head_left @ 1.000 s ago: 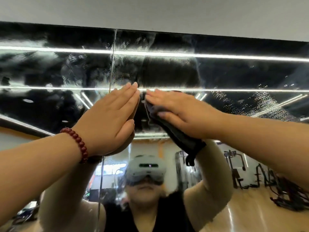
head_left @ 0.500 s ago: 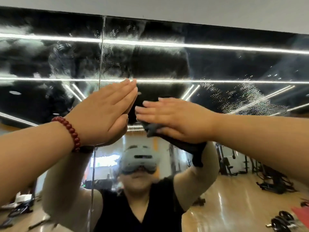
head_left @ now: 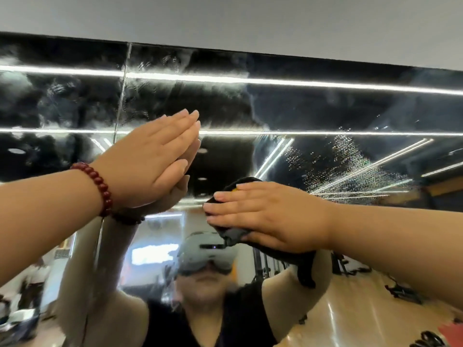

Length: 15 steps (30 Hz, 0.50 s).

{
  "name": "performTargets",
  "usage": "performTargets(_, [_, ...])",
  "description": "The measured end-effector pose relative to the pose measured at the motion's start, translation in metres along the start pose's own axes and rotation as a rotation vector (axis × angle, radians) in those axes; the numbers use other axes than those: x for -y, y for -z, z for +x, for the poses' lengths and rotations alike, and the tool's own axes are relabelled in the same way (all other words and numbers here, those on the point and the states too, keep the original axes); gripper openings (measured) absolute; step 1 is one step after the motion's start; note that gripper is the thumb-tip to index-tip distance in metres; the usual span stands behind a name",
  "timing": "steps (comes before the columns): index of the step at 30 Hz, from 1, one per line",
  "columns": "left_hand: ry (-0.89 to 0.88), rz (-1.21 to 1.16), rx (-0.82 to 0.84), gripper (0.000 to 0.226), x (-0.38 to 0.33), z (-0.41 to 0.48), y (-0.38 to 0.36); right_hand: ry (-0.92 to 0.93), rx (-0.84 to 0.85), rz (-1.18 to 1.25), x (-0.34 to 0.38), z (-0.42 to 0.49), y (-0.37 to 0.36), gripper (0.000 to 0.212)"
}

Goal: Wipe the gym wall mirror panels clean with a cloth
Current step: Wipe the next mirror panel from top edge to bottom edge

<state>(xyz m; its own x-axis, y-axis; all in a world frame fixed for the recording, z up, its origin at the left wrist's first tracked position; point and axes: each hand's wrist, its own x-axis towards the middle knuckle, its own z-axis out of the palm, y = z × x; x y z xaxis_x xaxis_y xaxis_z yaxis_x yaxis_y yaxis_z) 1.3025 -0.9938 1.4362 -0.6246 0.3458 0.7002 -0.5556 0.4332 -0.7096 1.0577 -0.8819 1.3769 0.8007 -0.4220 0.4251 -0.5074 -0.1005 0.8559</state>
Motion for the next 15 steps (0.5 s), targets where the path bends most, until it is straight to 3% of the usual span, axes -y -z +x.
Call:
performTargets(2, [-0.002,-0.001,0.005,0.066,-0.003,0.009,-0.002,-0.111,-0.068,0.002,-0.015,0.003,0.004,0.048])
performTargets(8, [0.121,-0.089,-0.005,0.080,-0.002,0.037,-0.004,-0.836,-0.489,0.106,-0.078,0.002,0.047,0.038])
performTargets(11, [0.176,-0.083,0.012,0.086,-0.001,0.055,-0.004,-0.939,-0.456,0.137,-0.109,0.004,0.061,0.040])
performTargets(15, [0.237,-0.056,0.047,0.083,0.007,0.083,-0.006,-0.938,-0.340,0.201,-0.149,0.022,0.067,0.047])
